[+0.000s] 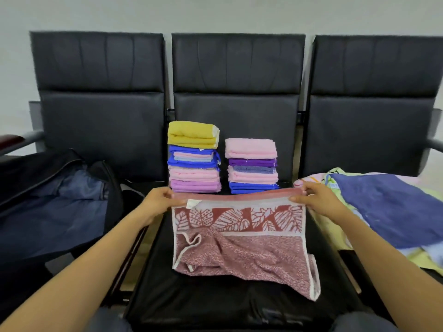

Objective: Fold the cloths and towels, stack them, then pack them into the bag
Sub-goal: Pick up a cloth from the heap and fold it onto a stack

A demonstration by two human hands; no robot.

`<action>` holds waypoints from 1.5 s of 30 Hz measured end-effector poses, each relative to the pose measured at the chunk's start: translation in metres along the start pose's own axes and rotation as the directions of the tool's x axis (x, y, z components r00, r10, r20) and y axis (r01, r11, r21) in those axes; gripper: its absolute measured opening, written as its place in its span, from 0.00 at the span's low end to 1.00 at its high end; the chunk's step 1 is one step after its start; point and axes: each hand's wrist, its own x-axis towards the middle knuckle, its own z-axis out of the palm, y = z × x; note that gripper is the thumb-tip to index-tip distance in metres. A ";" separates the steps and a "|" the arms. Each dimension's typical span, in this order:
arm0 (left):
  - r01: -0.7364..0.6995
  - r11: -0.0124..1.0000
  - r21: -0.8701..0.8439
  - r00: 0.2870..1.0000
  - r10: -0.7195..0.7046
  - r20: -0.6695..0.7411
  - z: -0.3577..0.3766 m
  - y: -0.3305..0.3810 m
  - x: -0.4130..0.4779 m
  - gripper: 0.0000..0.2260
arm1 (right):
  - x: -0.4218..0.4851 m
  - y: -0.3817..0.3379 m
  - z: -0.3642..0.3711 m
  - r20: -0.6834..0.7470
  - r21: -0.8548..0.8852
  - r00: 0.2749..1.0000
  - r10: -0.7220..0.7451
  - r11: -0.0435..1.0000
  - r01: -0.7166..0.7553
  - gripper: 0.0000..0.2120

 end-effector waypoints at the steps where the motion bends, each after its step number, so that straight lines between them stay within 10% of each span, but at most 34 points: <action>1: -0.018 1.000 -0.021 1.000 0.018 0.004 -0.006 0.010 -0.005 0.13 | -0.004 -0.010 -0.011 -0.040 0.036 0.999 -0.022 0.999 0.023 0.14; 11: -0.364 0.929 0.065 0.874 0.365 -0.321 -0.056 0.131 -0.058 0.15 | -0.048 -0.112 -0.096 -0.224 0.252 0.961 -0.161 0.943 0.217 0.14; 17: -0.391 0.863 0.321 0.851 0.471 -0.231 -0.073 0.174 -0.075 0.09 | -0.065 -0.140 -0.116 -0.292 0.272 0.936 -0.194 0.922 0.276 0.10; 27: -0.182 0.982 -0.046 0.981 0.178 -0.081 -0.059 0.158 -0.069 0.07 | -0.064 -0.130 -0.099 -0.042 0.300 0.998 0.054 0.953 -0.039 0.11; 32: -0.283 0.943 -0.175 0.954 0.258 -0.153 -0.043 0.136 -0.049 0.07 | -0.044 -0.107 -0.082 -0.112 0.385 0.994 0.020 0.923 0.025 0.09; 40: -0.352 0.930 -0.110 0.915 0.317 -0.249 -0.041 0.128 -0.046 0.08 | -0.037 -0.098 -0.072 -0.220 0.475 0.974 -0.054 0.866 0.155 0.07; 45: -0.128 0.970 0.209 0.989 0.142 -0.052 -0.035 0.087 -0.056 0.07 | -0.050 -0.074 -0.057 -0.012 0.121 0.997 0.077 0.990 -0.075 0.08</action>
